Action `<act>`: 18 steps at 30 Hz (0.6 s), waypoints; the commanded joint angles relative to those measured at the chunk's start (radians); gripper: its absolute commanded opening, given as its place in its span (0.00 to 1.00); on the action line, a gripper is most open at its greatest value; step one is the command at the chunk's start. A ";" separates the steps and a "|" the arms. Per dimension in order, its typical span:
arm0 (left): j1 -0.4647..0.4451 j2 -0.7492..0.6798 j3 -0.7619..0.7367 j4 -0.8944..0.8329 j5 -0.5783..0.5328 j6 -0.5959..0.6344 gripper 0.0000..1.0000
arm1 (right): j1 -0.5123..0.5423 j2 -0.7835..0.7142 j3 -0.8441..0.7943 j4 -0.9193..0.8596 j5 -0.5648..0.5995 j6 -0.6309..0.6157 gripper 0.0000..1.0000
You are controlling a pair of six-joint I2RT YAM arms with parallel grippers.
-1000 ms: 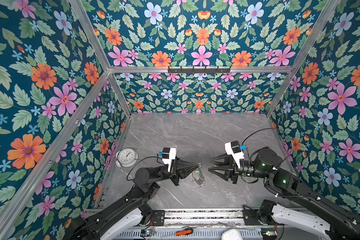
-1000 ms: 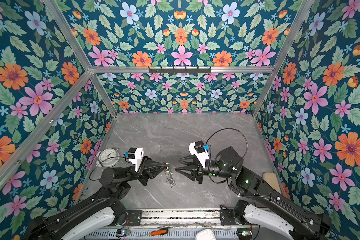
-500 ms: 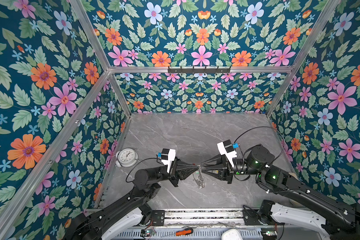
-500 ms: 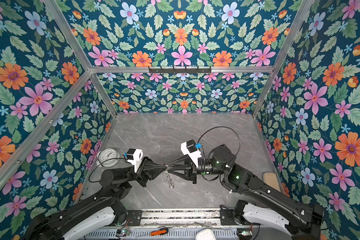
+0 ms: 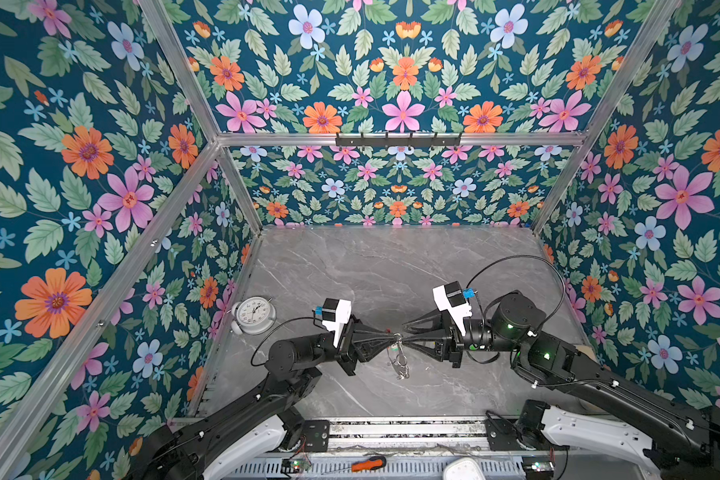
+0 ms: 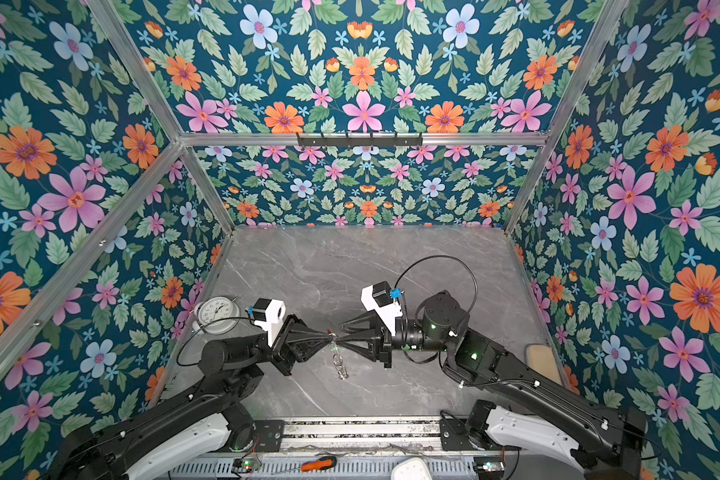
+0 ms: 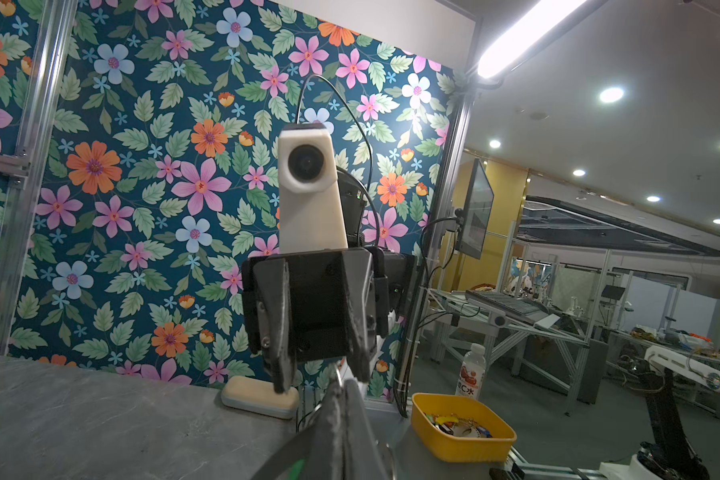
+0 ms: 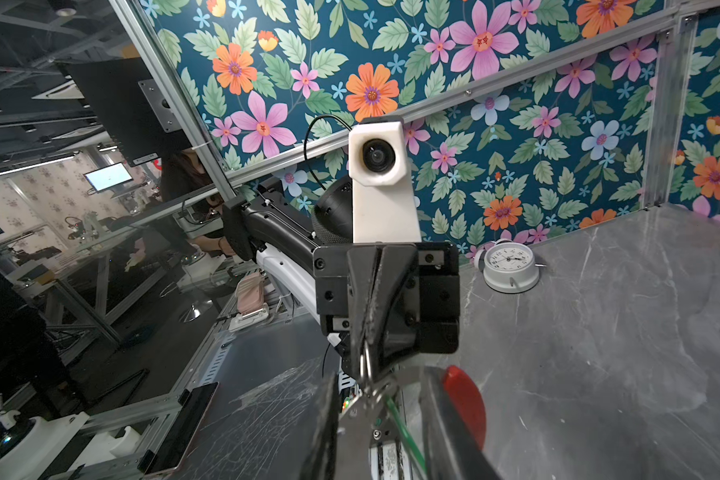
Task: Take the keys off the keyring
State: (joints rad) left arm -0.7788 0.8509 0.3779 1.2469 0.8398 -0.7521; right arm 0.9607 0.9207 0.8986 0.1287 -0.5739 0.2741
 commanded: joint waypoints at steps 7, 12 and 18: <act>0.000 0.010 -0.001 0.051 0.003 -0.005 0.00 | 0.000 0.007 0.005 0.019 -0.027 -0.010 0.23; 0.000 0.015 0.000 0.052 0.000 -0.005 0.00 | 0.001 0.012 0.010 0.018 -0.035 -0.010 0.16; 0.001 0.015 0.004 0.046 -0.006 -0.005 0.00 | 0.001 0.014 0.014 -0.001 -0.035 -0.015 0.07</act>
State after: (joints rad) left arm -0.7788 0.8661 0.3767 1.2560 0.8375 -0.7551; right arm 0.9604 0.9333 0.9043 0.1204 -0.5999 0.2718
